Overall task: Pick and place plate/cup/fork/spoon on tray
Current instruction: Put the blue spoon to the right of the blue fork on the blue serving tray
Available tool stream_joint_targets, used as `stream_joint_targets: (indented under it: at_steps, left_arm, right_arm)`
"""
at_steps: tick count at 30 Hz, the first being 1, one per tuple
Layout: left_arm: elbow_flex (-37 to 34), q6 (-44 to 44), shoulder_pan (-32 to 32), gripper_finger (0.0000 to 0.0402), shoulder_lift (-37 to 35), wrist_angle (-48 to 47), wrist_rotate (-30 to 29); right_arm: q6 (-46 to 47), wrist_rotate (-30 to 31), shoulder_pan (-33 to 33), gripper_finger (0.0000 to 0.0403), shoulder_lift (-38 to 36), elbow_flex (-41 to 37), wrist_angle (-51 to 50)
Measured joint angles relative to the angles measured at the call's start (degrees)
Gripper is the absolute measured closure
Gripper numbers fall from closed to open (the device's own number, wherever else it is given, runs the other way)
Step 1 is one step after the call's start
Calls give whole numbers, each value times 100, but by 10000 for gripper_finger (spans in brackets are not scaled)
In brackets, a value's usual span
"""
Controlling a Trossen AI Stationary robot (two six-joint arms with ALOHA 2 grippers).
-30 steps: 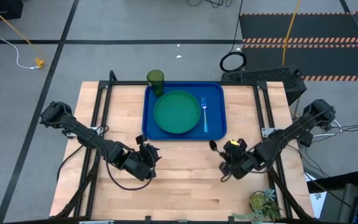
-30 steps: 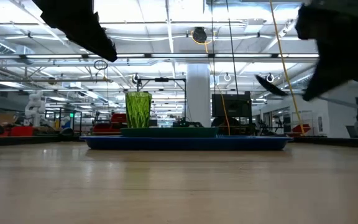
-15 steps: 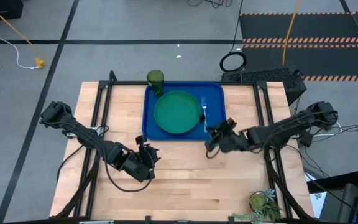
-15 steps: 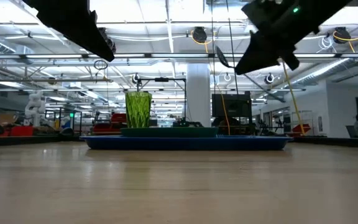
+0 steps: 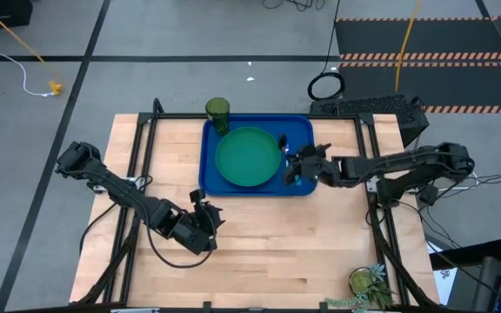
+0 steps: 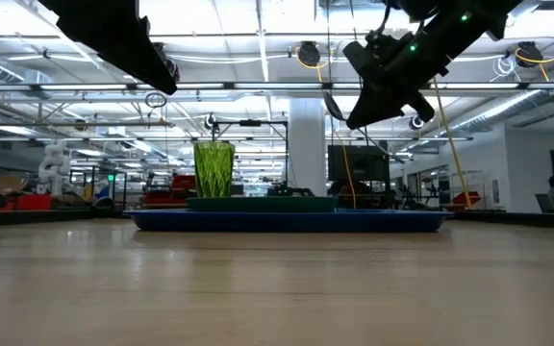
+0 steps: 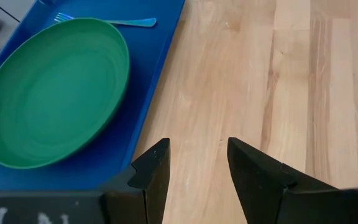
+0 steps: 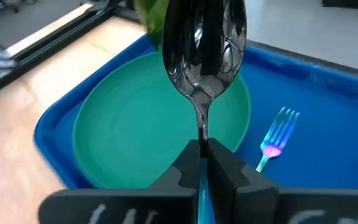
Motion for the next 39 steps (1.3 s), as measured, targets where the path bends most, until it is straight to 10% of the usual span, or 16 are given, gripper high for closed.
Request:
stream_joint_targets:
  at_steps: [19,39]
  left_arm:
    - [-2,-107,0,238,1,6,3]
    - [-4,-106,0,238,1,155,13]
  right_arm:
    - [1448,808,-522,401,180,-452,-187]
    - [2339,-154,-1180,401,1156,-778,476]
